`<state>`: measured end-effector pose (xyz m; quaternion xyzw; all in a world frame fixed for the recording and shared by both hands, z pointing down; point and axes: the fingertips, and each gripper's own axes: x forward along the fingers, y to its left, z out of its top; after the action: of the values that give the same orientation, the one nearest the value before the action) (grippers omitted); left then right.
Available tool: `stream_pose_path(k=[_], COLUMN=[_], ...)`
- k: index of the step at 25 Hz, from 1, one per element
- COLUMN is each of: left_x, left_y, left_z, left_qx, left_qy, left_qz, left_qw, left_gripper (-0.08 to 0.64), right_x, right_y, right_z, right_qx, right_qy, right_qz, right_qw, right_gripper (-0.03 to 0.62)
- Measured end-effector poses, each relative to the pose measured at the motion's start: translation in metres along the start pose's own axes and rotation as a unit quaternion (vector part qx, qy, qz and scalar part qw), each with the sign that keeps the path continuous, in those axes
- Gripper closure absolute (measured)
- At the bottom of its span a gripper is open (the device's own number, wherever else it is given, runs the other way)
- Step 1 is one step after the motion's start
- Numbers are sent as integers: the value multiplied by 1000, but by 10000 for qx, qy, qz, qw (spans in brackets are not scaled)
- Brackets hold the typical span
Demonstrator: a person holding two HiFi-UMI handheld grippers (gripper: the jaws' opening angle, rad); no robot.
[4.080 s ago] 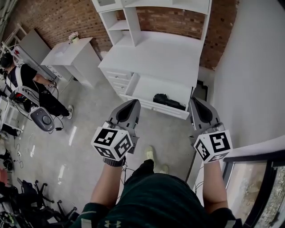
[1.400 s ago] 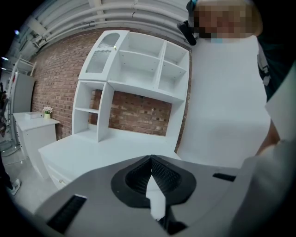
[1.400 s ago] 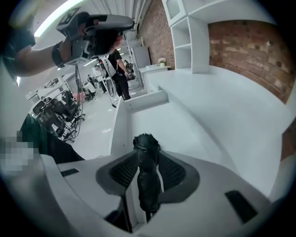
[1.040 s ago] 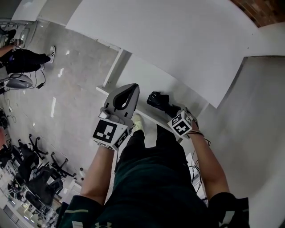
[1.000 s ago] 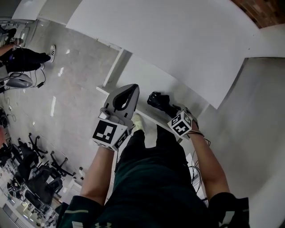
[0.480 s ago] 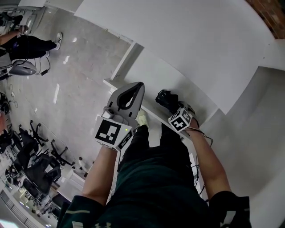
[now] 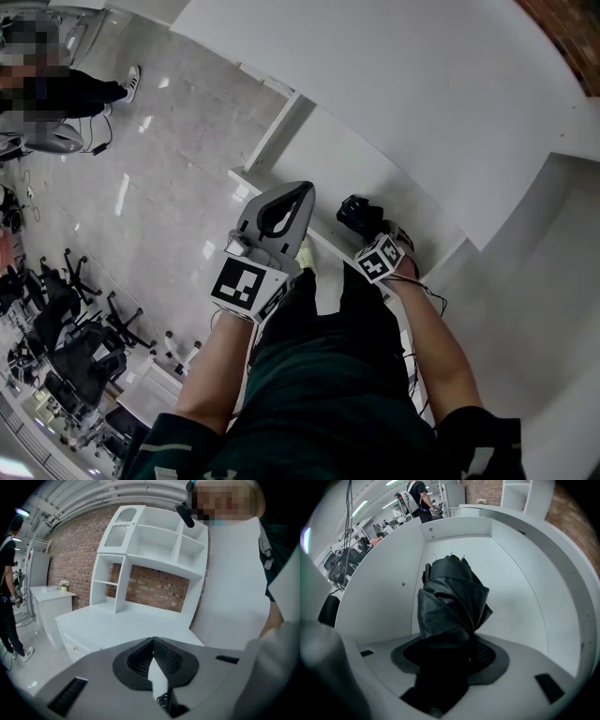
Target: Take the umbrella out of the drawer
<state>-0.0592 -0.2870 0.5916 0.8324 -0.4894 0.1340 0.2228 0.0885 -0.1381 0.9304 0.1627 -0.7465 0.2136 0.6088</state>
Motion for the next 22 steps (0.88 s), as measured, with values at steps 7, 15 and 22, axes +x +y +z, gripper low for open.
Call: stream_pose_path(k=[7, 15, 22], left_x=[-13, -29, -37], left_y=[-5, -1, -1], left_z=[7, 22, 30], left_qx=[35, -22, -9], left_qy=[-76, -343, -449], left_qz=[-23, -23, -61], left_qw=[10000, 9994, 9990], left_gripper=[554, 554, 554], right_x=[-20, -90, -141], right_y=[-6, -28, -34], right_z=[0, 36, 60], right_qx=[48, 288, 689], right_qy=[-313, -1045, -1700], right_qz=[75, -170, -413], right_qw=[9995, 9940, 9822], right_gripper=[376, 376, 376])
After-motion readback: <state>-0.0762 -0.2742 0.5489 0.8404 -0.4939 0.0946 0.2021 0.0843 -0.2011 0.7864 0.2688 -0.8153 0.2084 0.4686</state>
